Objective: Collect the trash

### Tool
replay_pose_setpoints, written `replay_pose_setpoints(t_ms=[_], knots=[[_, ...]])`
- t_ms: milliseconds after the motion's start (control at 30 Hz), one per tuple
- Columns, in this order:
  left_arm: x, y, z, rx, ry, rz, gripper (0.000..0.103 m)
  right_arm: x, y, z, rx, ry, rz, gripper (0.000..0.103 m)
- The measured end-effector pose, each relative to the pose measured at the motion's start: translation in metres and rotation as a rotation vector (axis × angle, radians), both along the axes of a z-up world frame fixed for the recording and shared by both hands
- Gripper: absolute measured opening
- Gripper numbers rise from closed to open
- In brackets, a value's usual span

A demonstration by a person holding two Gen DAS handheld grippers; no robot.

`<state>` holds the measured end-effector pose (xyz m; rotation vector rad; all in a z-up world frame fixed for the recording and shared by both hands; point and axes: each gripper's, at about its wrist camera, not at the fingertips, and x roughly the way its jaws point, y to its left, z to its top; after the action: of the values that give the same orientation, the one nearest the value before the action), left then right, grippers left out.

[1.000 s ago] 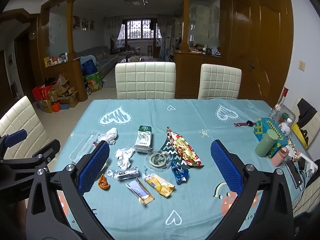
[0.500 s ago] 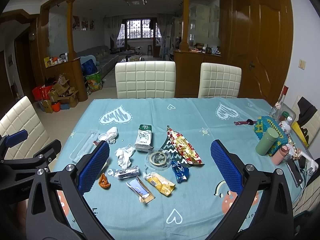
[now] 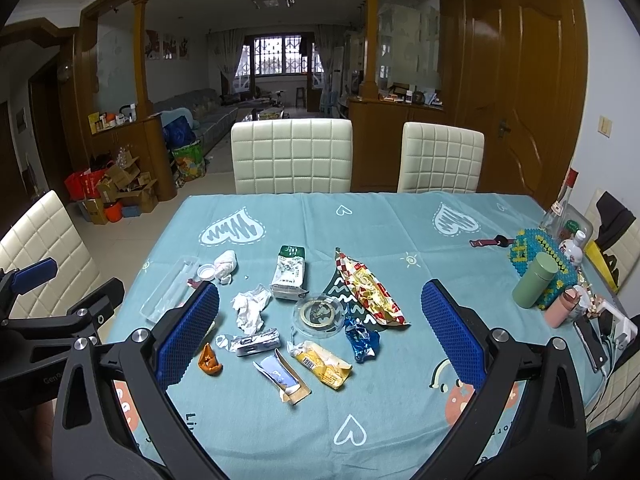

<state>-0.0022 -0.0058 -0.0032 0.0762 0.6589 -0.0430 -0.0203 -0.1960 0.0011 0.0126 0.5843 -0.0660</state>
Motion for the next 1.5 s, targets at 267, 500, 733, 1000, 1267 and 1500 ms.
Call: replay_pose_setpoints(t_ms=[267, 500, 733, 1000, 1267, 1500], knots=[[0.0001, -0.0003, -0.0009, -0.001, 0.002, -0.001, 0.097, -0.0003, 0.0020, -0.0011, 0.001, 0.004, 0.000, 0.100], [0.0000, -0.0012, -0.0006, -0.001, 0.006, -0.004, 0.097, 0.0028, 0.0023, -0.0018, 0.003, 0.013, 0.005, 0.100], [0.0000, -0.0008, -0.0007, -0.002, 0.009, -0.005, 0.097, 0.0047, 0.0018, -0.0009, 0.004, 0.013, 0.008, 0.100], [-0.0004, 0.0001, -0.0011, -0.002, 0.010, -0.006, 0.097, 0.0059, 0.0016, -0.0010, 0.003, 0.012, 0.010, 0.100], [-0.0003, 0.0012, -0.0015, -0.001, 0.011, -0.005, 0.097, 0.0064, 0.0018, -0.0010, 0.003, 0.013, 0.009, 0.100], [-0.0006, 0.0011, -0.0017, -0.001, 0.012, -0.005, 0.097, 0.0063, 0.0021, -0.0012, 0.003, 0.012, 0.010, 0.100]])
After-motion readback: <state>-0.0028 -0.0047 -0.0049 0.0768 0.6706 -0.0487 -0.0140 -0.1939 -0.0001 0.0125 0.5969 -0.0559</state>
